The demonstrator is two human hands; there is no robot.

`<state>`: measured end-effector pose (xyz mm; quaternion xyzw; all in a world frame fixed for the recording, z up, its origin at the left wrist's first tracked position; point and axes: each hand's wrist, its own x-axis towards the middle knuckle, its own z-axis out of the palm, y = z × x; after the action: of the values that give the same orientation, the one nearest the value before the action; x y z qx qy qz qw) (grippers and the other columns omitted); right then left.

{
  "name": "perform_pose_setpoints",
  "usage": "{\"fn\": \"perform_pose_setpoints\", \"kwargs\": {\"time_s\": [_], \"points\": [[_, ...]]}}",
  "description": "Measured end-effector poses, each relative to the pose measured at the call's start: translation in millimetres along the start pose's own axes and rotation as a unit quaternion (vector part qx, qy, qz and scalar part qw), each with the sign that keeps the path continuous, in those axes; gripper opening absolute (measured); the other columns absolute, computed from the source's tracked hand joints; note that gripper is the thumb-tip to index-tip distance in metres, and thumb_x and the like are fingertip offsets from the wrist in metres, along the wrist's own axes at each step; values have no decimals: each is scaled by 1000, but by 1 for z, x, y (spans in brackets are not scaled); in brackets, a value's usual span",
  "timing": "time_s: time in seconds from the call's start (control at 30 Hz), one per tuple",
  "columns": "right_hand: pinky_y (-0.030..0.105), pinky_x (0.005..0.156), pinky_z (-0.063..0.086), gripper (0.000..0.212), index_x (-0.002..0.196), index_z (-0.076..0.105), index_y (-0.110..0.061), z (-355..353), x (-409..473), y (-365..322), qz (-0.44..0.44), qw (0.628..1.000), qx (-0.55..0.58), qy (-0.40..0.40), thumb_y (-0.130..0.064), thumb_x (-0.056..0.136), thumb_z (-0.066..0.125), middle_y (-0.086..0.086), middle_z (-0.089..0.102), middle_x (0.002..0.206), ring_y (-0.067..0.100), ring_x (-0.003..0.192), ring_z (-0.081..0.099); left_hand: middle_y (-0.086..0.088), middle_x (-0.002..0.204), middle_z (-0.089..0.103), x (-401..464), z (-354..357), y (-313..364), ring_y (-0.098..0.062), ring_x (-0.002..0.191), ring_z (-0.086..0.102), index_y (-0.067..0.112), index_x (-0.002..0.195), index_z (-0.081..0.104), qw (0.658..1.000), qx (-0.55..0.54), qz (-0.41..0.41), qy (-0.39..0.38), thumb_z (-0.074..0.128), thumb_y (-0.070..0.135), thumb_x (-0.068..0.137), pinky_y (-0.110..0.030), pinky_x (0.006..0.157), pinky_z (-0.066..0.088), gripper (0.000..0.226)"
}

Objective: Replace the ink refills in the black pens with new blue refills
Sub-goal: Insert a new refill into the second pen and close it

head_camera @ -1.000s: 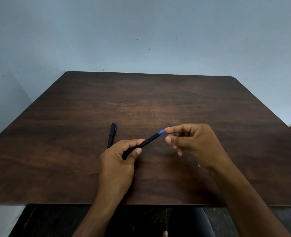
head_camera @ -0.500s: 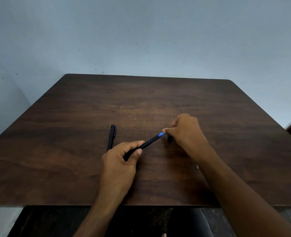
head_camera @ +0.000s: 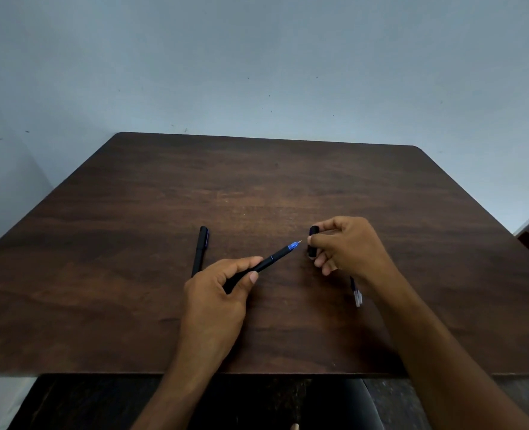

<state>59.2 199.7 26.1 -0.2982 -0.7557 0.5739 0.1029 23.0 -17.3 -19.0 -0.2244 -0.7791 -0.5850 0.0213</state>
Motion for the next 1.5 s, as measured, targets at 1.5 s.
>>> {"fn": "perform_pose_setpoints", "kwargs": {"time_s": [1.5], "points": [[42,64,64,17,101,72,-3,21,-45,27,-143,959,241,37,-11,86,74,17,77,84,34,69,75,21,97,76,-2,1,4,10,97,67,29,104,80,1000,27,2,-7,79,8,83,-3,85,44,30]]}}
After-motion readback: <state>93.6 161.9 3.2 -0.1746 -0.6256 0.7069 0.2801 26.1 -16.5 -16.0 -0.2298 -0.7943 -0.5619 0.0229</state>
